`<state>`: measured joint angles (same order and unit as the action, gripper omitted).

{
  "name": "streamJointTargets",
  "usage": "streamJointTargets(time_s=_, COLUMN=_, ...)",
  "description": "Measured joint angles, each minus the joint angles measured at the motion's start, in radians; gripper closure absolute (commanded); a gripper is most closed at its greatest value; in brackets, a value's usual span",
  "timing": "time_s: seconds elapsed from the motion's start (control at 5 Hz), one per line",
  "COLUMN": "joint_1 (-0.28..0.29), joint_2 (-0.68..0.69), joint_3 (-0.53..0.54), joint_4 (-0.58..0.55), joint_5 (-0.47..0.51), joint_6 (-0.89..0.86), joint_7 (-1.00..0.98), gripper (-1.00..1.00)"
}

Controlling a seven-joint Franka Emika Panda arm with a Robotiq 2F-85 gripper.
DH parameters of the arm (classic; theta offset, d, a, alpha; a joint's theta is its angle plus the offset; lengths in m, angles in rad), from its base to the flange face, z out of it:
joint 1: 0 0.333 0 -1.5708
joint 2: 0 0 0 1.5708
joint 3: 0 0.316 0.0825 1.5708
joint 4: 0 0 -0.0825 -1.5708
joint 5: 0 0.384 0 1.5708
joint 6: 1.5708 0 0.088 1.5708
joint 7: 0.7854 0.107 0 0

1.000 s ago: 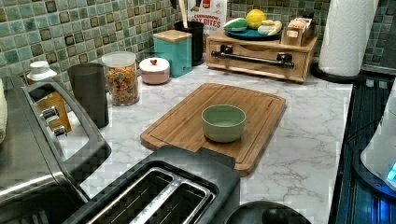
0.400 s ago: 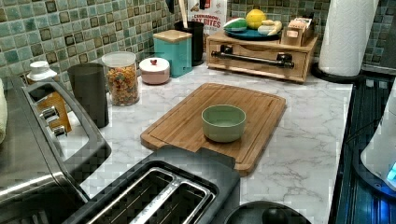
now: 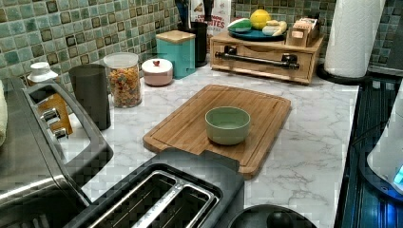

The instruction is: Open the drawer.

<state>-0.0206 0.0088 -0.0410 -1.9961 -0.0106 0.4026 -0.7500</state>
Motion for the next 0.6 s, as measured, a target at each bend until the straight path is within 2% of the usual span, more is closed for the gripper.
streamJointTargets(time_s=0.4, joint_1=-0.056, joint_2=0.000, joint_3=-0.094, joint_4=-0.090, joint_5=-0.033, joint_6=0.088, joint_7=-0.229, gripper=-1.00)
streamJointTargets(time_s=0.6, joint_1=-0.110, joint_2=0.010, joint_3=-0.155, joint_4=-0.104, joint_5=-0.038, joint_6=0.151, joint_7=-0.282, gripper=-1.00)
